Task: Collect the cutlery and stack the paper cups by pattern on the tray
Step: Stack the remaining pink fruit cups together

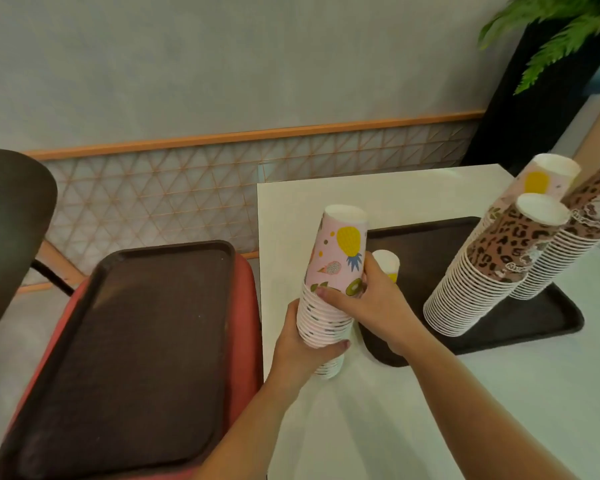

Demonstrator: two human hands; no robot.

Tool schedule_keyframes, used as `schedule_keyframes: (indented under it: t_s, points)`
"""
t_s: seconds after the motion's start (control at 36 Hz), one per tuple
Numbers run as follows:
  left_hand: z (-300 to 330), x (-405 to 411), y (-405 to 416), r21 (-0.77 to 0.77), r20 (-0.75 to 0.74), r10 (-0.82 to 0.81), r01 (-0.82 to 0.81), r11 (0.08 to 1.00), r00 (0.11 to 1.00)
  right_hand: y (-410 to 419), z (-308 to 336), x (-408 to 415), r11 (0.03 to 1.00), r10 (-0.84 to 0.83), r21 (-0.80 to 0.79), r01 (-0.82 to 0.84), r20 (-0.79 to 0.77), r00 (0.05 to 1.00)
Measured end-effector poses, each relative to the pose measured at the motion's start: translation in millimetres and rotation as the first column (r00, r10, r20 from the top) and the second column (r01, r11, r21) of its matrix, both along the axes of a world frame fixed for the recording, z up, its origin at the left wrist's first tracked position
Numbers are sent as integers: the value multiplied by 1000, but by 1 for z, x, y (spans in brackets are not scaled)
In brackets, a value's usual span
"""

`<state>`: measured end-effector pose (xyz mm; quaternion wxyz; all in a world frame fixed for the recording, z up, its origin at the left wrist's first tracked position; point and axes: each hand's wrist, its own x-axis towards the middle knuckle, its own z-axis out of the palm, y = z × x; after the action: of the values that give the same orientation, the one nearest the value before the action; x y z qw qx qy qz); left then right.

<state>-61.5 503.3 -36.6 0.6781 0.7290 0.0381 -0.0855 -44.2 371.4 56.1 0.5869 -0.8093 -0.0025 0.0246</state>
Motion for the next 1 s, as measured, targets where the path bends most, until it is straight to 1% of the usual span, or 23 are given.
schedule_keyframes:
  t_s: [0.25, 0.47, 0.75, 1.0]
  points:
    - [13, -19, -14, 31, 4, -19, 18, 999, 1000, -20, 37, -15, 1000, 19, 21, -21, 81, 997]
    - [22, -24, -31, 56, -2, 16, -15, 998, 1000, -40, 44, -10, 998, 64, -15, -63, 120, 991]
    - [20, -31, -46, 82, -7, 40, -39, 996, 999, -56, 44, -5, 997, 77, -30, -73, 223, 972]
    - [21, -31, -47, 94, -10, 37, -36, 995, 999, -61, 43, -1, 998, 63, -23, -59, 237, 969]
